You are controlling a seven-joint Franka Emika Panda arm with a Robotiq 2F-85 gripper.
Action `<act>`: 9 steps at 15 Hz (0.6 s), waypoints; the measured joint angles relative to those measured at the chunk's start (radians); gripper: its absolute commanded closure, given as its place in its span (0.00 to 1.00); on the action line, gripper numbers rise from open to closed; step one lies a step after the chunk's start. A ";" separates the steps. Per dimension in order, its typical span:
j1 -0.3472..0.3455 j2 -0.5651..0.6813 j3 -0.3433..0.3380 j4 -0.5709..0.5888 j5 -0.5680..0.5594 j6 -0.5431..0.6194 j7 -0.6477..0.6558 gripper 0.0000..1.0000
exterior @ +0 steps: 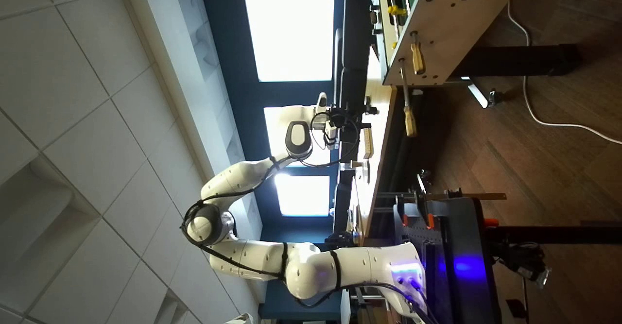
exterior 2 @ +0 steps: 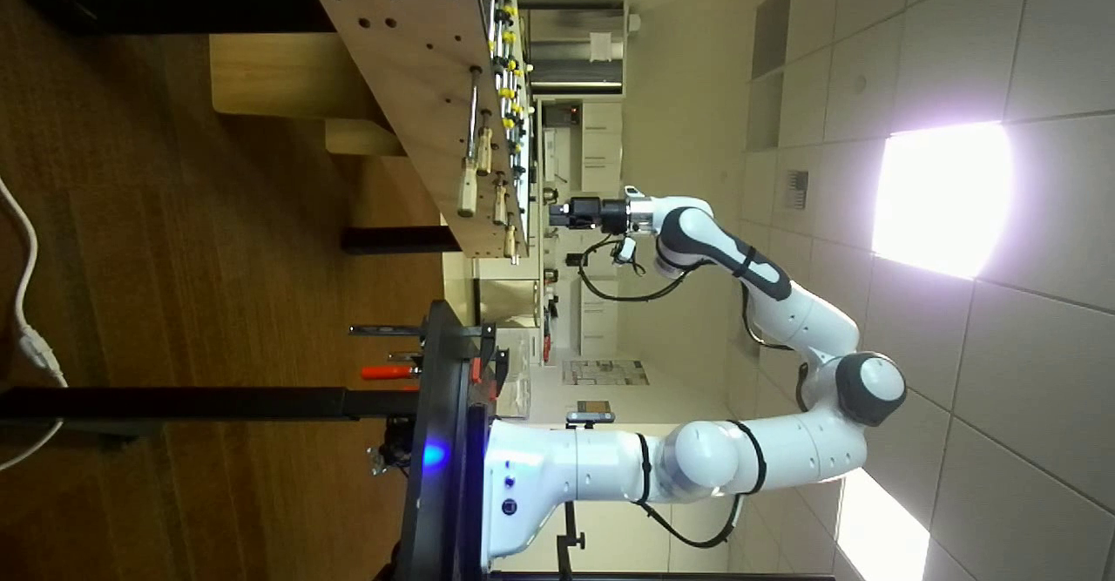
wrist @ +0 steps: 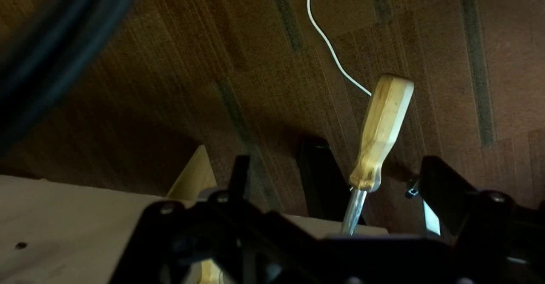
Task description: Pull two handles out
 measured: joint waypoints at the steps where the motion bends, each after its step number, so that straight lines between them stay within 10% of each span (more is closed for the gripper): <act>1: 0.008 -0.012 -0.005 0.020 0.005 -0.021 0.000 0.00; 9: 0.069 0.078 -0.010 0.251 0.043 -0.102 -0.005 0.00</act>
